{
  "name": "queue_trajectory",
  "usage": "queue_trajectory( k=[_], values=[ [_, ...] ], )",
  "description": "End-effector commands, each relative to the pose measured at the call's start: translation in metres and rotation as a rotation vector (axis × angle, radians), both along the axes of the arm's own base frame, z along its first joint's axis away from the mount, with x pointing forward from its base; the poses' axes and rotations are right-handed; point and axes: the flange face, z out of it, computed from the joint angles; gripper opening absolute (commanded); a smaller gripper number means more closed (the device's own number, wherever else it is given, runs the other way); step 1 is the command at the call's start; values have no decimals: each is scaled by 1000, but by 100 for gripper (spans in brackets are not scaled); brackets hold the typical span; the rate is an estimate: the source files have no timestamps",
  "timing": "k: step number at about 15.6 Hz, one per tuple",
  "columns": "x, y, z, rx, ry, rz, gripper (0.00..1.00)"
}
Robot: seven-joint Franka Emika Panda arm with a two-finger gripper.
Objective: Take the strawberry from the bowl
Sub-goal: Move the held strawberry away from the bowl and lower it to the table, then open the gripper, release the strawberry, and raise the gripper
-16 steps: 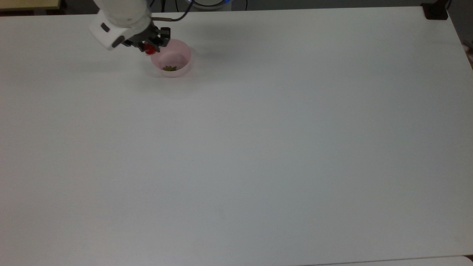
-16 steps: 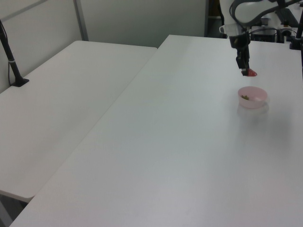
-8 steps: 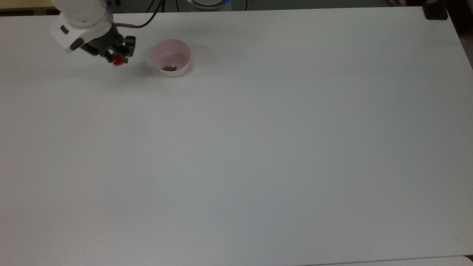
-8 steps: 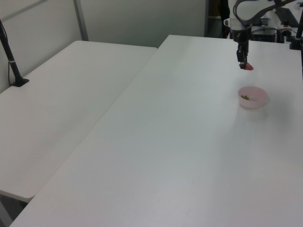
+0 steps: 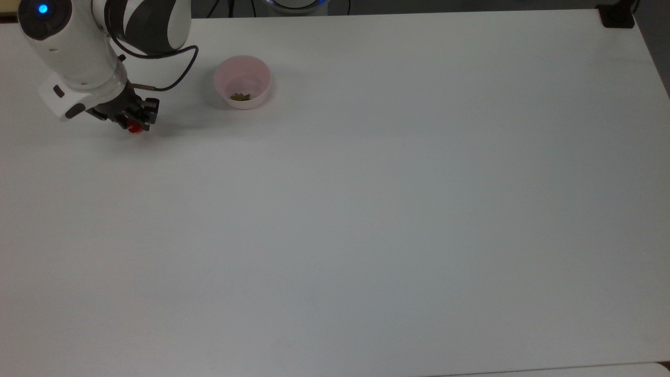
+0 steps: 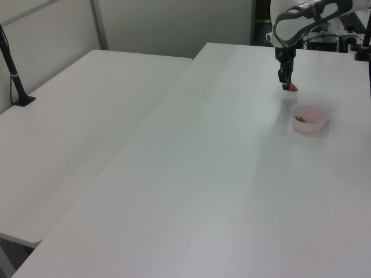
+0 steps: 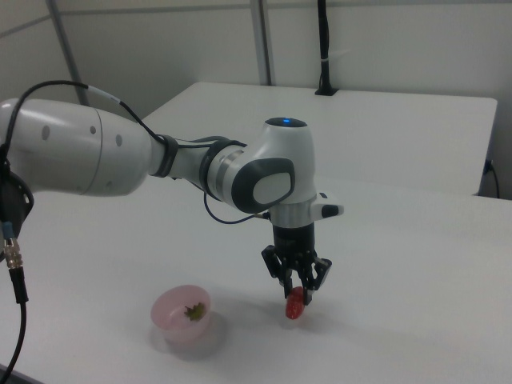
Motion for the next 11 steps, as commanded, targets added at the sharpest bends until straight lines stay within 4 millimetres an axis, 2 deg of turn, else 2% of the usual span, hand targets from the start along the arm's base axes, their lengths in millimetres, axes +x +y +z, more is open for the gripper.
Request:
queue_trajectory(
  k=[1,2,3,5,8,11],
  values=[
    [3,-7,6,-9,-24,0,46],
    [3,-7,6,-9,-24,-3,65],
    [2,-7,7,-8,-27,-12,97],
    [3,-4,17,-16,-39,-62,100],
    [1,0,60,-37,-103,-163,100],
    [-10,21,105,-24,-96,-222,100]
  ],
)
